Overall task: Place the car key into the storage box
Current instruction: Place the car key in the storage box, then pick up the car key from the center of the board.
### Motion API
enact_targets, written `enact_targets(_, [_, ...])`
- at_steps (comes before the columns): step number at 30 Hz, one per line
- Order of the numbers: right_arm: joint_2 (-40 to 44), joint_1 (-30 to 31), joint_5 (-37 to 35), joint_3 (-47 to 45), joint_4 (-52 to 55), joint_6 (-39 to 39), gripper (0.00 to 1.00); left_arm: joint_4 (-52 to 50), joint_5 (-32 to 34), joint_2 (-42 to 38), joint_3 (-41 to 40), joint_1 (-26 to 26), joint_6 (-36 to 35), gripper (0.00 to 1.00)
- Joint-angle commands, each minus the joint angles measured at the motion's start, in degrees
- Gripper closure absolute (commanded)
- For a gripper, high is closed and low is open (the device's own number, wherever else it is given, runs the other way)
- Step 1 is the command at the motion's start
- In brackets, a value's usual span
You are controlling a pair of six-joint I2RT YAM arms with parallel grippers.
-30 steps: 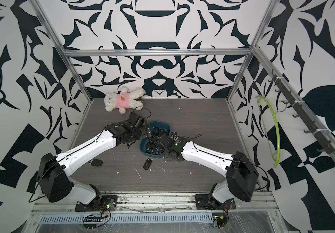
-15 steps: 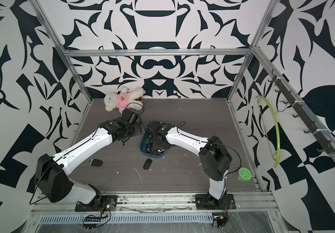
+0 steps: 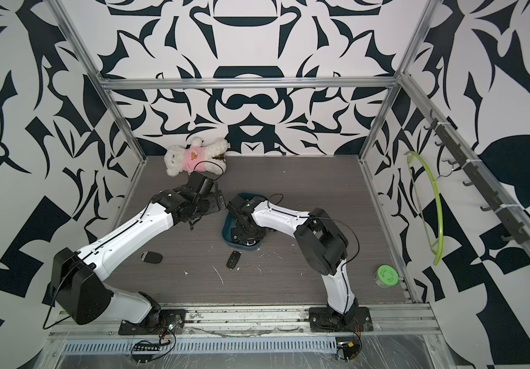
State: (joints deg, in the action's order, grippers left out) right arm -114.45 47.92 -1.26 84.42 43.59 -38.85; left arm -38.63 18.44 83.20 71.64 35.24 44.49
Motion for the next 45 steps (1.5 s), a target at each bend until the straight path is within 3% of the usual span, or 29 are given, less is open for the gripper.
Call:
enact_targets(1, [1.2, 0.0, 0.1, 1.8, 0.8, 0.8, 0.49, -0.8, 0.1, -1.7, -1.1, -0.1, -0.5, 0.01])
enact_targets(13, [7.2, 0.0, -1.1, 1.3, -0.9, 0.6, 0.35, -0.9, -0.2, -2.1, -1.6, -0.2, 0.4, 0.01])
enact_targets(21, [13.8, -0.9, -5.1, -2.2, -3.5, 0.6, 0.16, 2.7, -5.2, -2.2, -2.2, -0.2, -0.8, 0.01])
enact_targets(23, [15.3, -1.6, -6.3, -3.6, -4.0, 0.5, 0.04, 3.5, -6.3, -2.1, -2.2, -0.2, -1.1, 0.01])
enact_targets(25, [16.5, -2.8, -6.9, -5.3, -4.3, 0.3, 0.00, 4.1, -7.7, -1.7, -2.1, -0.2, -1.6, 0.01])
enact_targets(32, [19.8, -8.0, -7.8, -11.3, -6.6, 0.3, 0.02, 6.7, -15.6, 1.1, -1.2, 0.5, -3.3, 0.01])
enact_targets(45, [17.6, -13.9, -6.5, -18.2, -12.3, 0.3, 0.33, 7.7, -21.8, 6.8, 2.5, 5.4, -5.5, 0.01])
